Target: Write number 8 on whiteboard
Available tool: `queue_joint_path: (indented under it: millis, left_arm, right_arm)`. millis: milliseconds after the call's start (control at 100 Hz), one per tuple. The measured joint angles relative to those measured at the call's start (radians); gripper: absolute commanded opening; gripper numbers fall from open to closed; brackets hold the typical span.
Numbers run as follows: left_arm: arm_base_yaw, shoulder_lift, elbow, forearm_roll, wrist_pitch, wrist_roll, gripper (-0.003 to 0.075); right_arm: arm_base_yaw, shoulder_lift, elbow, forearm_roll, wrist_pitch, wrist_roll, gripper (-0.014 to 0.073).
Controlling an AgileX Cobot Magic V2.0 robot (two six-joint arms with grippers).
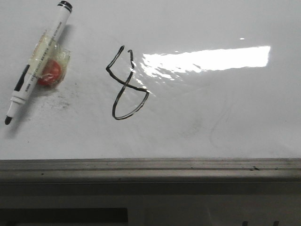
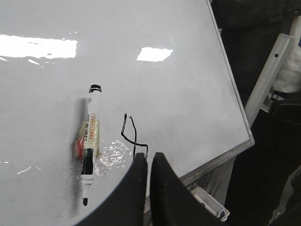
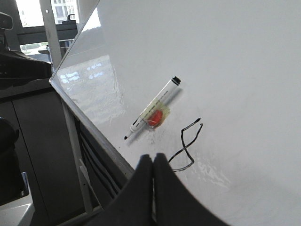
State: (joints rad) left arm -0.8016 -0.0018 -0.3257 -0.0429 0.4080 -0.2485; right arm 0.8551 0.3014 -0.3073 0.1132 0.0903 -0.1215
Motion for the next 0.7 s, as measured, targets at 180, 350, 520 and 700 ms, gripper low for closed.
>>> queue_joint_path:
  millis: [180, 350, 520, 700]
  left_arm:
    - [0.000, 0.000, 0.000, 0.000, 0.002, 0.000, -0.0020]
    - [0.000, 0.000, 0.000, 0.000, 0.002, 0.000, -0.0020]
    - [0.000, 0.000, 0.007, 0.000, -0.001, 0.000, -0.0020]
    - [0.055, 0.000, 0.061, 0.012, -0.003, 0.000, -0.0020]
  right_arm:
    - [0.000, -0.038, 0.056, -0.002, -0.002, -0.001, -0.0064]
    - [0.000, -0.042, 0.084, -0.002, -0.003, -0.001, -0.0064]
    - [0.000, -0.042, 0.088, -0.002, -0.001, -0.001, -0.0064]
    - [0.000, -0.042, 0.088, -0.002, -0.001, -0.001, -0.0064]
